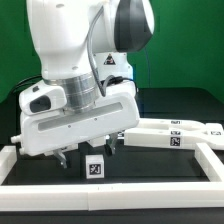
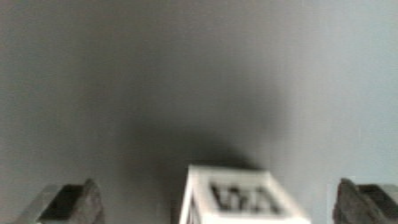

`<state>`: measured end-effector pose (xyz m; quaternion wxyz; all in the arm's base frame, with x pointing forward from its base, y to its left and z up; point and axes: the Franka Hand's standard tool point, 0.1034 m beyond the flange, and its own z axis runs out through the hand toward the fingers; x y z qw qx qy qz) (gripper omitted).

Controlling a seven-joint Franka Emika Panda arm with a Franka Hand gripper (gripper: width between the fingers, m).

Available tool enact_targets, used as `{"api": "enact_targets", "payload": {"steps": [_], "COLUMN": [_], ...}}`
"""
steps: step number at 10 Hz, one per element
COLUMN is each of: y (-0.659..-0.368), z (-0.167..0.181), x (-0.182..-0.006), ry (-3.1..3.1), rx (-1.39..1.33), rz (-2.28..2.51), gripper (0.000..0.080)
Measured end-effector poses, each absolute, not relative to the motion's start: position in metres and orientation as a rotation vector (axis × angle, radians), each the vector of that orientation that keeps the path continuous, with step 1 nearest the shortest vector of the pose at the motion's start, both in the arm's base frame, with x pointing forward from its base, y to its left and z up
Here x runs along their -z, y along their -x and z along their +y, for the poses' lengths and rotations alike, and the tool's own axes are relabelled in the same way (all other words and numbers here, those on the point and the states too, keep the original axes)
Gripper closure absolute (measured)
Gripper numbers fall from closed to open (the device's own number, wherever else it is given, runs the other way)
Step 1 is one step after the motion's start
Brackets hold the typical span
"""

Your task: Assemble chair

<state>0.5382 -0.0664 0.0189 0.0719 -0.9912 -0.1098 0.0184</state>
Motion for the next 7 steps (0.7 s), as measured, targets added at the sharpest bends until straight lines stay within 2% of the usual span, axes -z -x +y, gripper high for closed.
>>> {"api": "enact_targets", "payload": {"steps": [1, 4, 6, 7], "y": [-0.5466, -0.5451, -0.5453, -0.5453], "z": [-0.0697, -0.0703, -0.0701, -0.0701], "x": [-0.0159, -0.008, -0.0081, -0.0081], "ry": [2.973, 2.979, 2.979, 2.978], "rx": [-0.033, -0.021, -0.02, -0.02], "rz": [-0.252, -0.253, -0.255, -0.255], "gripper": [0.015, 0.015, 0.0415, 0.0415]}}
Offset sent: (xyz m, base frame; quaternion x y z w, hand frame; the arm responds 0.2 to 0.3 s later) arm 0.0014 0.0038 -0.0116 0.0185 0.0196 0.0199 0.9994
